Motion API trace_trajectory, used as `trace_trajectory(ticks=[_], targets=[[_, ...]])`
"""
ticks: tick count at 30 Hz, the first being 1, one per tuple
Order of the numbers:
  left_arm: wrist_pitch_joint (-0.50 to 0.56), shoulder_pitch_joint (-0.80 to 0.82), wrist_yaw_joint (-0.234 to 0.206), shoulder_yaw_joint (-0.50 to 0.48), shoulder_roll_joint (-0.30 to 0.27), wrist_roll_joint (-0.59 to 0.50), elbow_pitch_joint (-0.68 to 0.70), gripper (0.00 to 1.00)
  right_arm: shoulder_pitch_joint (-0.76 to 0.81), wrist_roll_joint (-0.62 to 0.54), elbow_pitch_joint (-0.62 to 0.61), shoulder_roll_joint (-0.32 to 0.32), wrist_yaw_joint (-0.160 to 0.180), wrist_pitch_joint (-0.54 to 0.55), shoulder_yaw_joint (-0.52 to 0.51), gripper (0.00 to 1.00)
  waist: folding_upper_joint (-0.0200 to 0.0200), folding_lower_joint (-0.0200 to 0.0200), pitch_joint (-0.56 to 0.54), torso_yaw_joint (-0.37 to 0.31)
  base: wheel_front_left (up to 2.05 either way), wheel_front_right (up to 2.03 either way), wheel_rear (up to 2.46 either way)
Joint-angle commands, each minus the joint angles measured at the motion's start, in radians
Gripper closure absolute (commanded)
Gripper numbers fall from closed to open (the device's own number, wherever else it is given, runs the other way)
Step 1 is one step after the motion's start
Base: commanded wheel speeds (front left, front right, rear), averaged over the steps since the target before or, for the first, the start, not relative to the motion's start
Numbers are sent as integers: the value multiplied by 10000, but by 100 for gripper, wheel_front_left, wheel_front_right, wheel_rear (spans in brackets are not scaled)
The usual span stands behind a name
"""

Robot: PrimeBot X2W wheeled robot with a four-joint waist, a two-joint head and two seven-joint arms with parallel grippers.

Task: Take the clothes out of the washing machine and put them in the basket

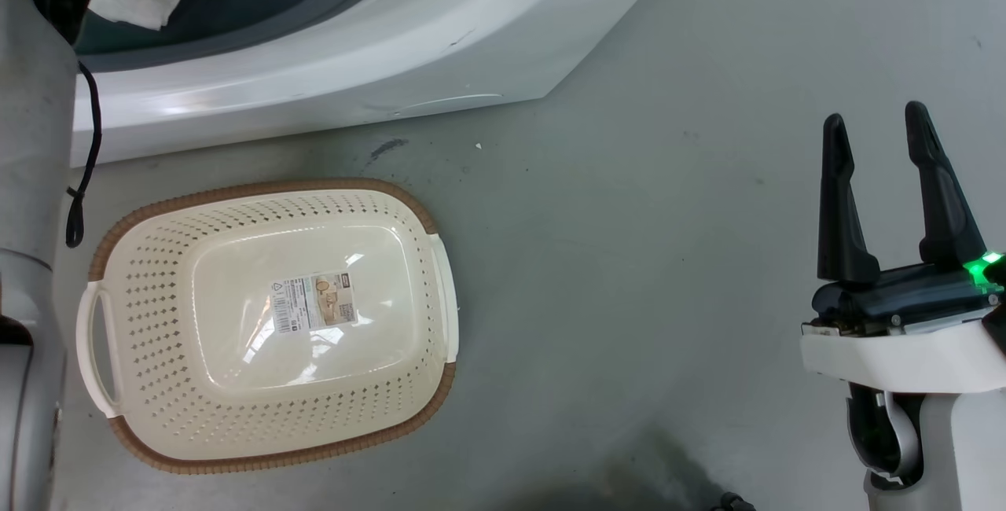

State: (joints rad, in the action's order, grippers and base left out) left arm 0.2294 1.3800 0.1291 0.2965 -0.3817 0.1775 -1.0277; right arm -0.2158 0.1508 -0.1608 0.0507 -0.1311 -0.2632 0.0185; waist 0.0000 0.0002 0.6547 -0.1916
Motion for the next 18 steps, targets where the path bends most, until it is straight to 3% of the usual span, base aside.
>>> trace_trajectory(ticks=[1,12,18], targets=[[259,172,-1,196,-66,234,-37,0,-189,97,-57,-10,7,-25,25,0,0,-2,90,-50,0,0,0],[2681,571,2,1527,-346,1818,-166,0,-381,205,-83,-11,7,-24,-43,0,0,-2,421,-98,0,0,0],[3080,588,7,1883,-396,2133,-241,0,-468,214,-97,-9,7,-24,9,0,0,-2,576,-126,0,0,0]])
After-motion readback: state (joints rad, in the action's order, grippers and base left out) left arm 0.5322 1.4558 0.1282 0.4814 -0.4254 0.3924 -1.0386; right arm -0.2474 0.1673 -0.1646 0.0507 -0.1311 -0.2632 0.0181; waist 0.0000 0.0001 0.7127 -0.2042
